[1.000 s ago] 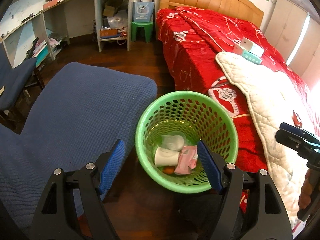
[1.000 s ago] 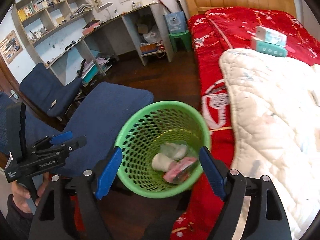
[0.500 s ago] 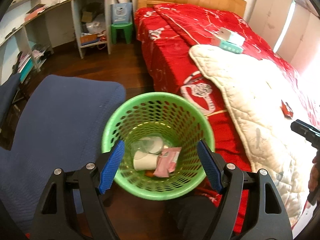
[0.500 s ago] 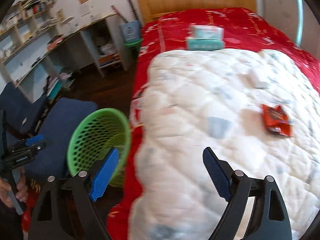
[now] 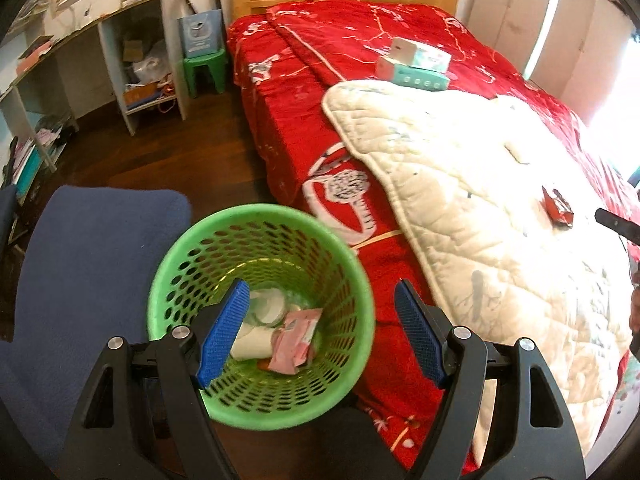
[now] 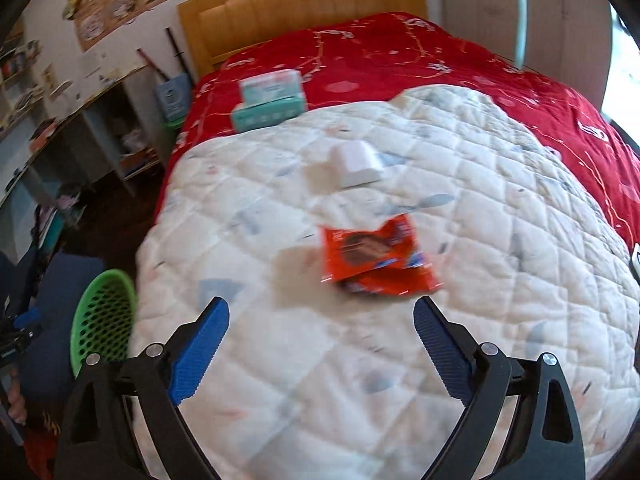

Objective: Collect trash
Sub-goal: 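Grasp the orange snack wrapper with the right tool while the left tool moves toward the white foam block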

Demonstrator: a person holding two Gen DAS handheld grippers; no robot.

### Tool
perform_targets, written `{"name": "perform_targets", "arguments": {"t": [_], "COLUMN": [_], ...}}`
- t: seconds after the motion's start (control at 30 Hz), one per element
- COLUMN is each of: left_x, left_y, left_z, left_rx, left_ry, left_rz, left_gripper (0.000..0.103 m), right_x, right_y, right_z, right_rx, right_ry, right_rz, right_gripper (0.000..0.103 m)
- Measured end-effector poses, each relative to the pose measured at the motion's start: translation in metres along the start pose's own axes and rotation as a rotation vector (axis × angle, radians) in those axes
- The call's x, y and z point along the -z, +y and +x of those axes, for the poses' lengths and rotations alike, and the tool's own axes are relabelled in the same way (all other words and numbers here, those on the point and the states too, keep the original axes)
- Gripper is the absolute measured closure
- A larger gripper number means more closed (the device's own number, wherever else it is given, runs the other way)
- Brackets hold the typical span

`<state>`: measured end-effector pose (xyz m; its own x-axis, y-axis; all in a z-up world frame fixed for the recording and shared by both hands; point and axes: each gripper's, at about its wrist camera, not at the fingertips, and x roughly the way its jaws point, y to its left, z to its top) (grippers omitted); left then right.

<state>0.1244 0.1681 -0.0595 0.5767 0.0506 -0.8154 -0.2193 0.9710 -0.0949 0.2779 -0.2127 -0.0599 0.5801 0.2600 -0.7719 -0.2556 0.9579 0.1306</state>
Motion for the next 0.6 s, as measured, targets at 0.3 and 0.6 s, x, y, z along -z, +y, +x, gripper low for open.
{"name": "perform_targets", "arguments": {"t": [0.3, 0.6], "left_x": [-0.025, -0.046], "left_y": [-0.031, -0.056], "left_z": [0.020, 0.036], "left_rx": [0.018, 0.020], "left_ry": [0.010, 0.017], "left_rz": [0.038, 0.087], "left_gripper": [0.029, 0.029], "right_x": [-0.011, -0.020], "right_y": [-0.028, -0.029], "right_z": [0.043, 0.089], "right_rx": [-0.036, 0.015], "right_ry": [0.054, 0.106], "right_rz": [0.024, -0.049], "right_gripper": [0.009, 0.008]}}
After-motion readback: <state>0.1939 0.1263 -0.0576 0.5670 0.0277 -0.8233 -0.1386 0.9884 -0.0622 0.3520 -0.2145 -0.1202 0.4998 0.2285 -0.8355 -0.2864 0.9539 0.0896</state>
